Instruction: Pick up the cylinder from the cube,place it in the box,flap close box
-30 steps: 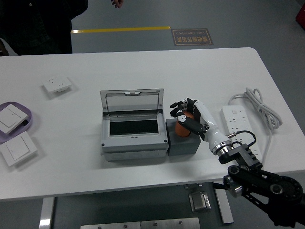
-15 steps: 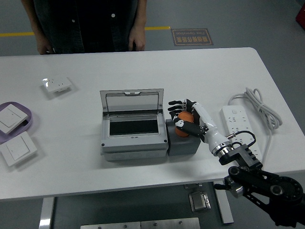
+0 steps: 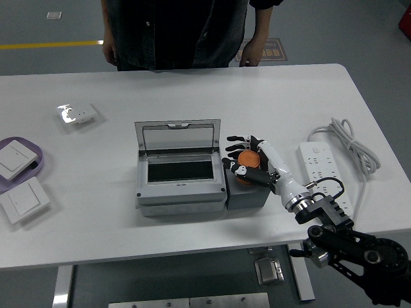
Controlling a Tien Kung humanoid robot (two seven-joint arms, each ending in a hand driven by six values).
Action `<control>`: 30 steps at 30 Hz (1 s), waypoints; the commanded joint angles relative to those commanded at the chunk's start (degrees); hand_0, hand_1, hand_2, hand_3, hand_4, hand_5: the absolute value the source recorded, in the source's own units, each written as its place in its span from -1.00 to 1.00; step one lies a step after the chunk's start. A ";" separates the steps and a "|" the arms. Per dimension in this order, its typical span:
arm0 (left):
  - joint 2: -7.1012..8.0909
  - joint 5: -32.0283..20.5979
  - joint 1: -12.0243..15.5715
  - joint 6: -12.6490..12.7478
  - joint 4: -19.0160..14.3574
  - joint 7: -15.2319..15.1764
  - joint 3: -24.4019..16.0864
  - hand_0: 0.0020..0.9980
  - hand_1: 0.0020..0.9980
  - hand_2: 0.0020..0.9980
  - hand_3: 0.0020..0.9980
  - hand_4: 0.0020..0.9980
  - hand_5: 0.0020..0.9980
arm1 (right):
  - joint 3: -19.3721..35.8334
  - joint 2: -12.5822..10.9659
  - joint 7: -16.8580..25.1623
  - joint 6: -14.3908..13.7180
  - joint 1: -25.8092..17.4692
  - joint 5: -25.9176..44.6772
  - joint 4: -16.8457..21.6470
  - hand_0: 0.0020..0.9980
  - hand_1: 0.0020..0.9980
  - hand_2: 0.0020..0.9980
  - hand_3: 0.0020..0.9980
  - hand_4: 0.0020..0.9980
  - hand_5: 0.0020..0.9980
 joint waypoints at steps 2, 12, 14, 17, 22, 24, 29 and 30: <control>0.01 -0.10 0.00 0.06 -0.02 -0.07 0.15 0.26 0.25 0.11 0.22 0.35 -0.31 | -0.15 0.01 0.03 0.02 -0.01 0.07 -0.10 0.37 0.28 0.28 0.49 0.72 -0.57; 0.05 -0.62 -0.04 0.27 -0.16 -0.37 0.72 0.25 0.25 0.10 0.21 0.32 -0.33 | -0.44 0.02 0.01 -0.62 -0.02 -0.43 -0.11 0.32 0.27 0.27 0.43 0.42 -0.90; 0.05 -0.61 -0.07 0.27 -0.19 -0.38 0.74 0.25 0.25 0.10 0.21 0.32 -0.33 | -0.44 0.01 -0.08 -0.70 -0.04 -0.46 -0.12 0.32 0.27 0.27 0.43 0.42 -0.90; 0.11 -0.73 -0.13 0.29 -0.23 -0.45 0.89 0.25 0.25 0.10 0.21 0.32 -0.33 | -0.33 0.01 -0.27 -0.70 -0.10 -0.57 -0.15 0.32 0.27 0.27 0.43 0.42 -0.90; 0.19 -0.99 -0.16 0.41 -0.24 -0.61 1.18 0.25 0.25 0.10 0.21 0.31 -0.34 | -0.33 -0.01 -0.44 -0.65 -0.17 -0.65 -0.18 0.30 0.26 0.26 0.40 0.15 -1.00; 0.20 -1.05 -0.15 0.44 -0.24 -0.65 1.23 0.25 0.25 0.10 0.21 0.30 -0.34 | -0.37 -0.02 -0.49 -0.64 -0.16 -0.67 -0.17 0.35 0.26 0.22 0.34 -0.11 -1.00; 0.13 -1.34 -0.20 0.60 -0.30 -0.79 1.47 0.25 0.25 0.10 0.21 0.30 -0.34 | -0.35 0.02 -0.26 -0.33 -0.17 0.00 -0.33 0.35 0.26 0.22 0.34 -0.11 -1.00; 0.14 -1.45 -0.22 0.66 -0.31 -0.85 1.55 0.25 0.25 0.10 0.21 0.30 -0.34 | -0.33 0.04 -0.18 -0.28 -0.17 0.16 -0.37 0.37 0.25 0.20 0.33 -0.21 -1.00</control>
